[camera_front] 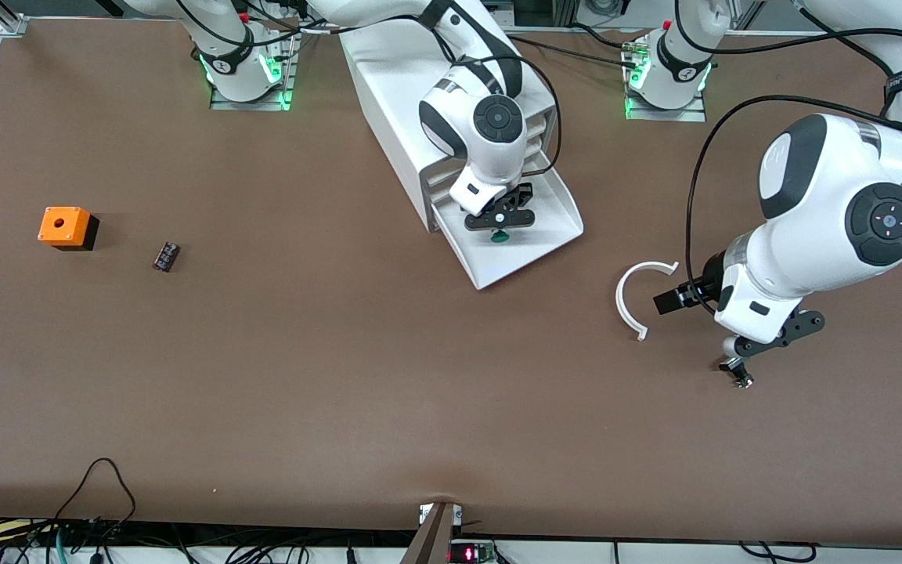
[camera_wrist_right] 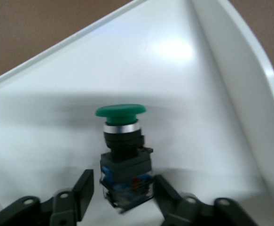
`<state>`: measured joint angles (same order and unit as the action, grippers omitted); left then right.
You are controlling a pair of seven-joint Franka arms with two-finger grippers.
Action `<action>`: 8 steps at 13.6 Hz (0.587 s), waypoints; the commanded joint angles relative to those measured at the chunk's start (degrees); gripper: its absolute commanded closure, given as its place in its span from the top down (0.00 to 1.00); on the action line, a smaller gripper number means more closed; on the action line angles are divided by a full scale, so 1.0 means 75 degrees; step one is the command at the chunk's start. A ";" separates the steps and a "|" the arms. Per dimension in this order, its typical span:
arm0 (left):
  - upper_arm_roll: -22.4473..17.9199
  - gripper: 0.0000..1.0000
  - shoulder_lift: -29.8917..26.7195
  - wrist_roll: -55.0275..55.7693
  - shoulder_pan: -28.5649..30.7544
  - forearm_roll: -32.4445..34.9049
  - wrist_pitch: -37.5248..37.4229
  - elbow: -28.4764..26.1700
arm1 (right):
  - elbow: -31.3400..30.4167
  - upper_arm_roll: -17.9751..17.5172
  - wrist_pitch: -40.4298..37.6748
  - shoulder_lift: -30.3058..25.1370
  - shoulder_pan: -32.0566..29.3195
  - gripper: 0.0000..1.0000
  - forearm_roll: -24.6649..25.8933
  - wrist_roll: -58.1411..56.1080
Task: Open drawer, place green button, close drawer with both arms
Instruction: 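Release the green button into the drawer and raise the right gripper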
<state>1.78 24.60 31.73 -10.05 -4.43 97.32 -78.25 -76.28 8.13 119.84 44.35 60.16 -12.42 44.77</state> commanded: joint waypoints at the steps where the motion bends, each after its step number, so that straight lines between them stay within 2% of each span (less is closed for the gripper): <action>1: 0.0067 0.99 -0.0093 0.0116 -0.0007 0.0192 -0.0027 -0.0090 | 0.0198 0.0461 -0.0239 -0.0239 0.0041 1.00 0.0085 0.0007; 5: 0.0102 0.99 0.0083 0.0770 -0.0183 0.0227 0.0112 -0.0090 | 0.0198 0.1352 -0.0638 -0.1106 -0.0192 1.00 -0.0008 -0.0471; 8: 0.0102 1.00 0.0223 0.1462 -0.0394 0.0250 0.0664 -0.0230 | 0.0198 0.1448 -0.1327 -0.1751 -0.1244 1.00 -0.0230 -0.1956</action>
<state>2.41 25.79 39.12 -12.02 -4.43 100.44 -78.88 -74.02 19.75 113.03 34.27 55.60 -12.68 36.64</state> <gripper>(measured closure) 0.004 0.000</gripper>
